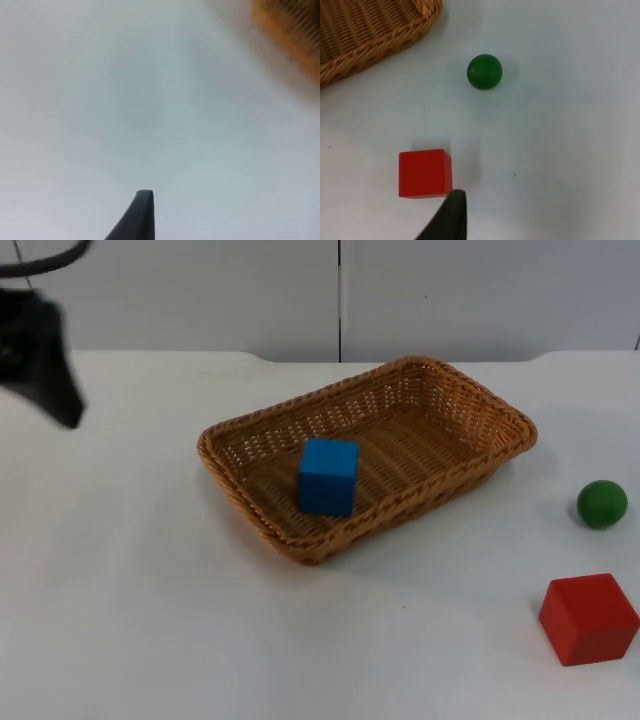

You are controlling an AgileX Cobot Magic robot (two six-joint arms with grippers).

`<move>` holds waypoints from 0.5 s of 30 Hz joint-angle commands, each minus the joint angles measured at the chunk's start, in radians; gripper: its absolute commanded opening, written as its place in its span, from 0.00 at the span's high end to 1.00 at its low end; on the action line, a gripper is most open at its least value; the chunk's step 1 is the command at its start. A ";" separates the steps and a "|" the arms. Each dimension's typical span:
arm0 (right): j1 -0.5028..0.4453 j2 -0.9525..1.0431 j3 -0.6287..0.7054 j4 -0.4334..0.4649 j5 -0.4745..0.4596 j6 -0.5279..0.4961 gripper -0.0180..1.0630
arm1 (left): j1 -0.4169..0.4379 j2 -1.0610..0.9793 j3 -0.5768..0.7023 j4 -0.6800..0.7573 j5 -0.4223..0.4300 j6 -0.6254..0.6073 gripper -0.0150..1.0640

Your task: Place all geometric objects except the red cube into the basket.

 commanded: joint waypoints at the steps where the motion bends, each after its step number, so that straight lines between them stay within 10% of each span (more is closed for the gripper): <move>1: -0.007 -0.002 -0.005 -0.001 0.000 -0.003 0.01 | 0.034 -0.065 0.068 -0.022 -0.016 0.012 0.01; 15: -0.007 -0.002 -0.005 0.003 0.002 -0.003 0.01 | 0.126 -0.529 0.336 -0.003 0.020 0.031 0.01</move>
